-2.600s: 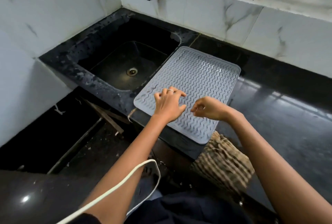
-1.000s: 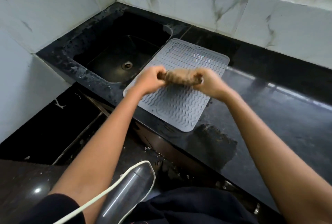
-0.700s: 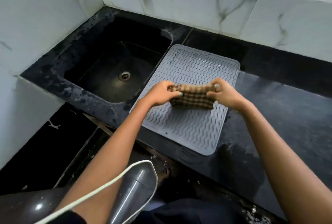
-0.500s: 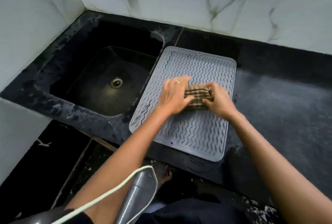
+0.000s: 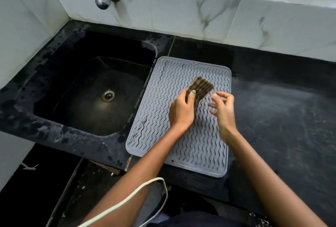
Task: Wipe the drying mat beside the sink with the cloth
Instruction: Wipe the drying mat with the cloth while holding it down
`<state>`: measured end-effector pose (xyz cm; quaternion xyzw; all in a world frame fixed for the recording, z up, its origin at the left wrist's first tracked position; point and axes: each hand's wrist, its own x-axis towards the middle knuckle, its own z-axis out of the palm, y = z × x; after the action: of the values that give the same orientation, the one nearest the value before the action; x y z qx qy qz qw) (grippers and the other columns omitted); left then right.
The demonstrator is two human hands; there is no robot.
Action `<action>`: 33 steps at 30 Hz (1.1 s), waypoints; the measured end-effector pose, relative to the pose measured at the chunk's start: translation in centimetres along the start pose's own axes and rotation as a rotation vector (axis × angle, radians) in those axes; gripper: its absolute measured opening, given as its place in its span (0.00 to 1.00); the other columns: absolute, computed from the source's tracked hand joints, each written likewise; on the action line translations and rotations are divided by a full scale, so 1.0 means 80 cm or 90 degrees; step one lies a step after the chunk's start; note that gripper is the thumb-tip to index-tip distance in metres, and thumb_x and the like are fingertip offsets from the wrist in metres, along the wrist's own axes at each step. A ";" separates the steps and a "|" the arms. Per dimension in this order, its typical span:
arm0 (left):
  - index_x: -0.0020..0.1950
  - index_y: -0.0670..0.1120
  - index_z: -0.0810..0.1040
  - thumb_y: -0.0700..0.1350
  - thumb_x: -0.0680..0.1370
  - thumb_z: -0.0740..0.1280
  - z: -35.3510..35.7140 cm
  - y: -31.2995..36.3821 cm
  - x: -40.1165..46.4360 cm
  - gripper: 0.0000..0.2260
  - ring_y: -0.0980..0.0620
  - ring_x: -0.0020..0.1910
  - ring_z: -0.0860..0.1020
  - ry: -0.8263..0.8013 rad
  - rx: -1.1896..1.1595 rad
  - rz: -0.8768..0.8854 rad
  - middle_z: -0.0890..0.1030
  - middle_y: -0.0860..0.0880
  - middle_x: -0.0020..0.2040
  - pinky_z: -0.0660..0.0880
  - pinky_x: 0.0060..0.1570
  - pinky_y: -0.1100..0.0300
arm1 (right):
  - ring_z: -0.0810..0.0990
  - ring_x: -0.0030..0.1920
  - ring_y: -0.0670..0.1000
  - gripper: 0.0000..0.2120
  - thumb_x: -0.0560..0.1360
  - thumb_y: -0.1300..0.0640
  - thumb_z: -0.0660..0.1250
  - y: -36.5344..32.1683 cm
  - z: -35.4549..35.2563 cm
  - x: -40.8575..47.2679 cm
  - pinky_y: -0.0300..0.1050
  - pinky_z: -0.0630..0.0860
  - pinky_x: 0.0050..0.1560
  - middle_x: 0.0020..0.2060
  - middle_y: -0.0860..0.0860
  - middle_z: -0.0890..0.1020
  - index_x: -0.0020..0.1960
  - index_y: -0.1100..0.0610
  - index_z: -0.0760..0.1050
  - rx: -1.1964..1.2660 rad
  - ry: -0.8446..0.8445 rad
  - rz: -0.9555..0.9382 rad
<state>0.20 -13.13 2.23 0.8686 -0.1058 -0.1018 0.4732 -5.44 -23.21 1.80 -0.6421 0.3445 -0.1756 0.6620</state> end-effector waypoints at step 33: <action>0.79 0.47 0.48 0.59 0.80 0.50 0.093 -0.045 0.164 0.31 0.50 0.79 0.49 0.010 0.456 0.070 0.50 0.48 0.80 0.44 0.76 0.49 | 0.66 0.63 0.62 0.34 0.73 0.63 0.61 -0.012 0.073 0.245 0.62 0.70 0.59 0.68 0.57 0.65 0.72 0.36 0.58 -0.766 -0.197 -0.295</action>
<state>11.01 -20.86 -5.78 0.9731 -0.1774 -0.0258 0.1447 12.48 -32.33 -2.12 -0.9752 0.1364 0.0035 0.1746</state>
